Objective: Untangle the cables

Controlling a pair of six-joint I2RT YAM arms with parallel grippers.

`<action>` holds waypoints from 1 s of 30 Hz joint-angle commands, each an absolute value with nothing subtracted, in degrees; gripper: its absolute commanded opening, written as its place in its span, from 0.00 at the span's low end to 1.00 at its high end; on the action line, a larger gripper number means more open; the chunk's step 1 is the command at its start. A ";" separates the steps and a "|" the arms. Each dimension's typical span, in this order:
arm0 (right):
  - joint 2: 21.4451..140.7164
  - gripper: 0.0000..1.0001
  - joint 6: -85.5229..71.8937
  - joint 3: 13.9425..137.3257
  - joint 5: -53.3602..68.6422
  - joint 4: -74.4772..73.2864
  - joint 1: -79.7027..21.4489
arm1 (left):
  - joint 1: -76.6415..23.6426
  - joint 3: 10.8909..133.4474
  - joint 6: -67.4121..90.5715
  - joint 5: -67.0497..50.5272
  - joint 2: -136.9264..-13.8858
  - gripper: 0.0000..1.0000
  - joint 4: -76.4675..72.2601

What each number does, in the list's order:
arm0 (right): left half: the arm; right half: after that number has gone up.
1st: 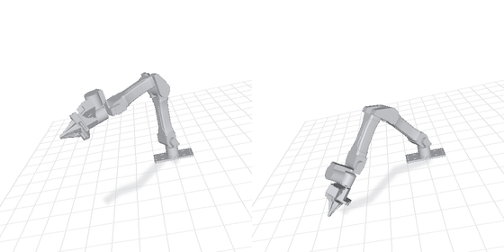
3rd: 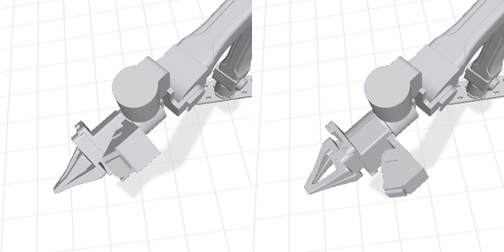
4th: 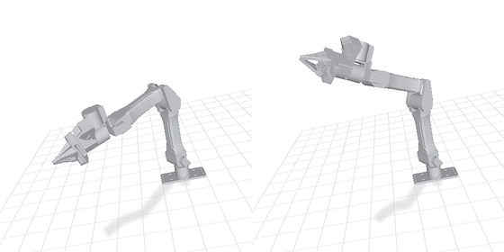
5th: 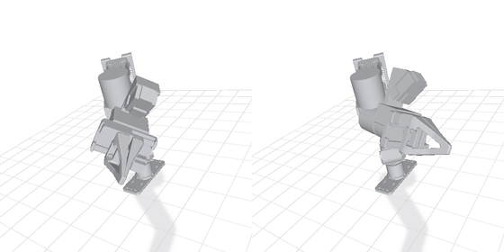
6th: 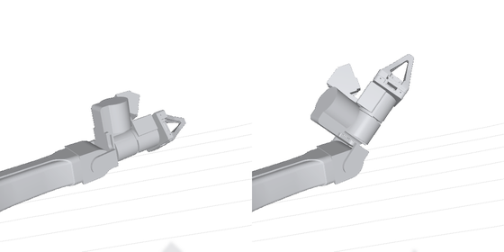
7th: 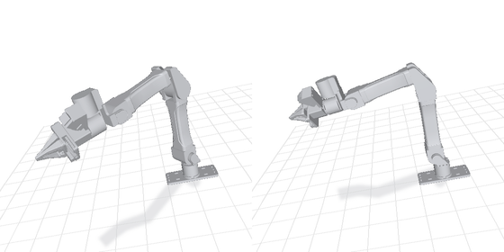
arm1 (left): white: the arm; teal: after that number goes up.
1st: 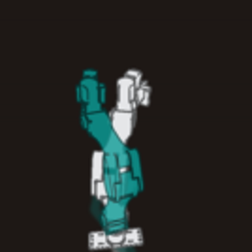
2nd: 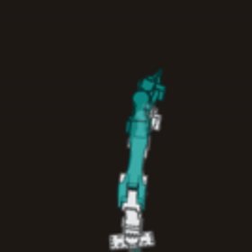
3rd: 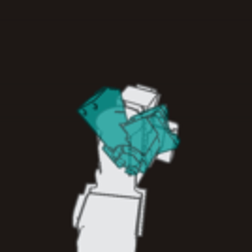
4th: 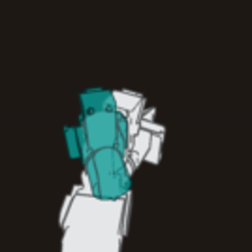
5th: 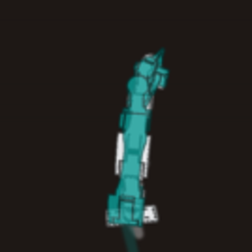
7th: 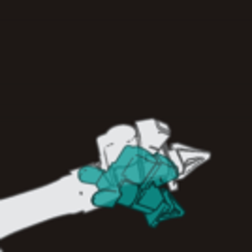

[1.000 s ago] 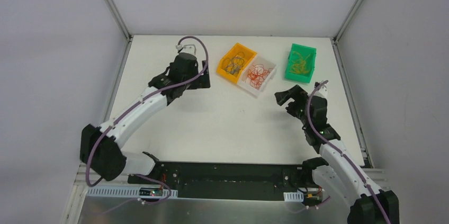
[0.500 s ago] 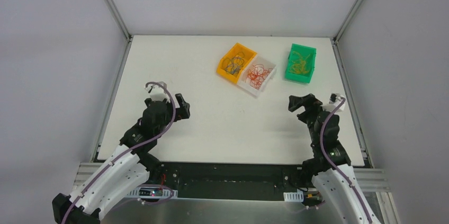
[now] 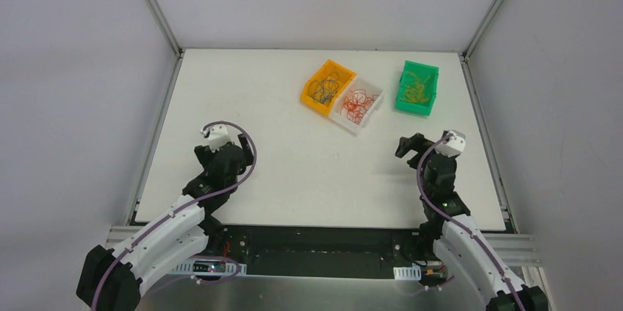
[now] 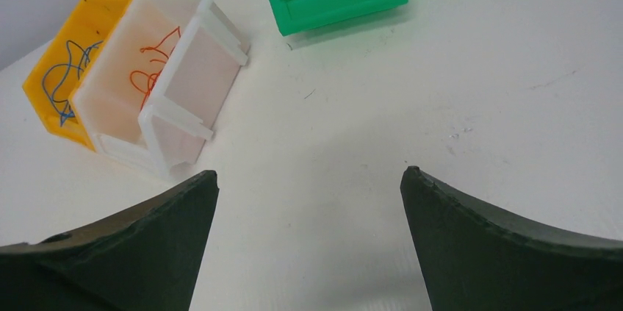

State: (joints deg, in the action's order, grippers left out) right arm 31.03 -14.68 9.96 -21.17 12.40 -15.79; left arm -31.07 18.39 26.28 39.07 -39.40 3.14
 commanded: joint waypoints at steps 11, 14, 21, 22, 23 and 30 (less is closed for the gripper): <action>68.65 0.98 1.38 7.70 -19.72 59.95 -9.20 | -16.80 7.26 1.47 28.61 -64.31 0.95 -55.30; 76.40 0.96 0.18 7.58 -19.00 66.61 -6.59 | -14.73 12.20 0.89 20.37 -66.30 0.91 -47.30; 82.42 0.99 -0.67 13.11 -19.46 63.01 -6.50 | -13.26 20.19 -1.23 11.63 -71.87 0.73 -36.58; 81.57 1.00 -1.32 13.21 -20.24 61.38 -6.56 | -13.13 19.46 -1.43 10.88 -71.27 0.73 -37.44; 81.79 0.99 -1.02 13.34 -19.62 61.88 -6.55 | -13.14 18.09 -1.66 9.95 -70.33 0.74 -38.71; 82.11 1.00 -1.23 13.63 -19.28 61.44 -6.13 | -13.10 15.09 -0.23 14.41 -67.58 0.76 -42.04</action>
State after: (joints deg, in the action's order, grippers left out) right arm 82.54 -0.45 12.58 -18.85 60.01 -6.63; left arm -13.76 15.97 -0.71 12.47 -69.06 -38.72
